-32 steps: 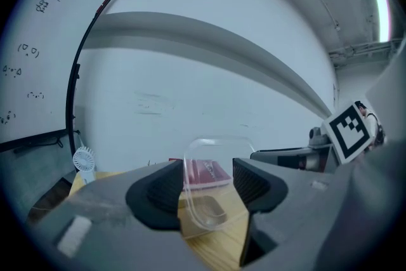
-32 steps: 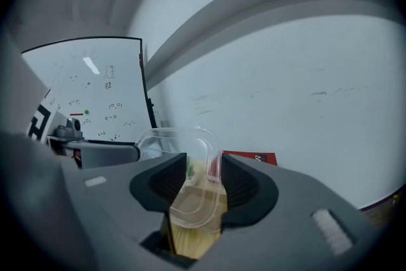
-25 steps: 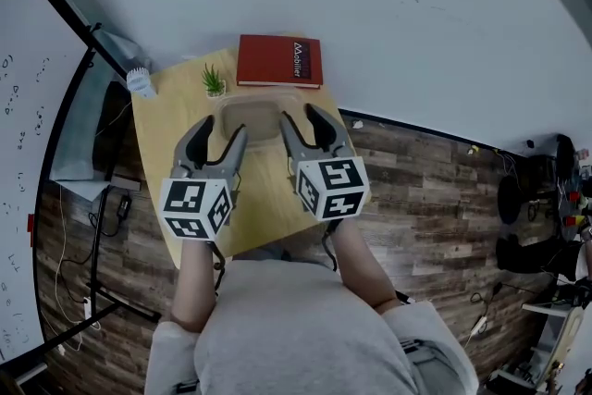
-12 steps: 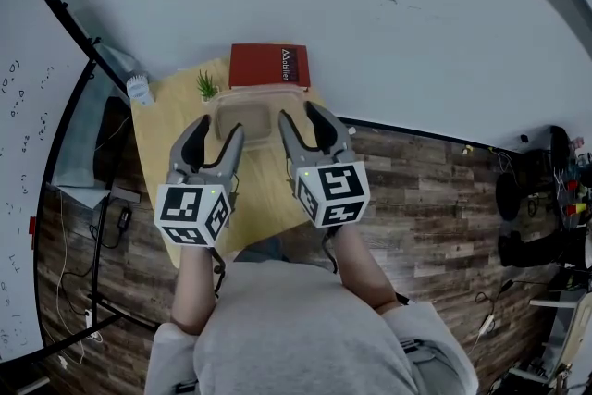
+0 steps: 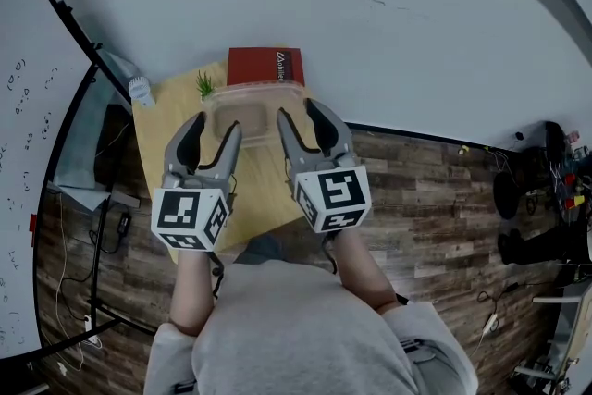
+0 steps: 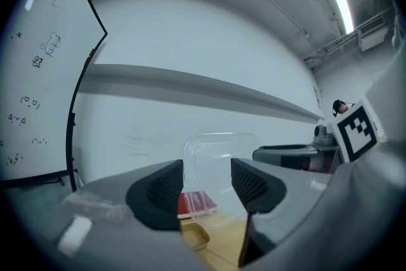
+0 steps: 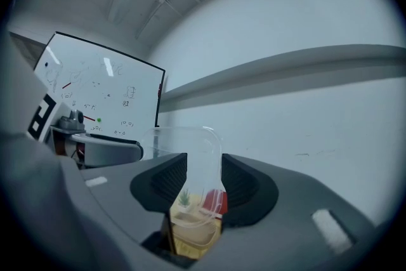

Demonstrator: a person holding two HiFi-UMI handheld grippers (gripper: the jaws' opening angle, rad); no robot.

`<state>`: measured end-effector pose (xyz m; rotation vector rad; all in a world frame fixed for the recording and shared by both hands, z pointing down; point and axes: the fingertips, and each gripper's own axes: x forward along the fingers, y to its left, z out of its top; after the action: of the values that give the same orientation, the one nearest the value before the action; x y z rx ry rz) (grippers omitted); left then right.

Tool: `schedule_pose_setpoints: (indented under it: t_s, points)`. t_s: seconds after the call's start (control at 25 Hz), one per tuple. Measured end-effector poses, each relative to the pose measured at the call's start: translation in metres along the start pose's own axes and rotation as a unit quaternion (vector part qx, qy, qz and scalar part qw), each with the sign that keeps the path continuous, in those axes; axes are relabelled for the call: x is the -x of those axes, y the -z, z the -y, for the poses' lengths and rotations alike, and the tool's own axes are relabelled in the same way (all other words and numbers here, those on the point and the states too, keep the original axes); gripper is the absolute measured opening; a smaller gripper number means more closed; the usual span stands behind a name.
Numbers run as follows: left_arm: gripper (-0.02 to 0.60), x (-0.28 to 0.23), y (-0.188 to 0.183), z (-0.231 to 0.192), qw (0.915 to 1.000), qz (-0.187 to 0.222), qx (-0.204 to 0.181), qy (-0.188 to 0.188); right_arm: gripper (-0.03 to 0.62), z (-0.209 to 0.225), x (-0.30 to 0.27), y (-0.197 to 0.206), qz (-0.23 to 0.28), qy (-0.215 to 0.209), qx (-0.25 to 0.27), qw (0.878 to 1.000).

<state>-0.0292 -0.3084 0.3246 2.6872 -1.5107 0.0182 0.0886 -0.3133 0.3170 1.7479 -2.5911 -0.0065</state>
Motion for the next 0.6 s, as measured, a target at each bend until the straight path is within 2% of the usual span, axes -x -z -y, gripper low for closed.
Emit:
schedule_pose_setpoints:
  t_s: [0.6]
  points:
    - [0.238, 0.040, -0.019, 0.024, 0.9992, 0.037, -0.015, 0.005, 0.164, -0.020, 0.047, -0.023, 0.040, 0.010, 0.023, 0.999]
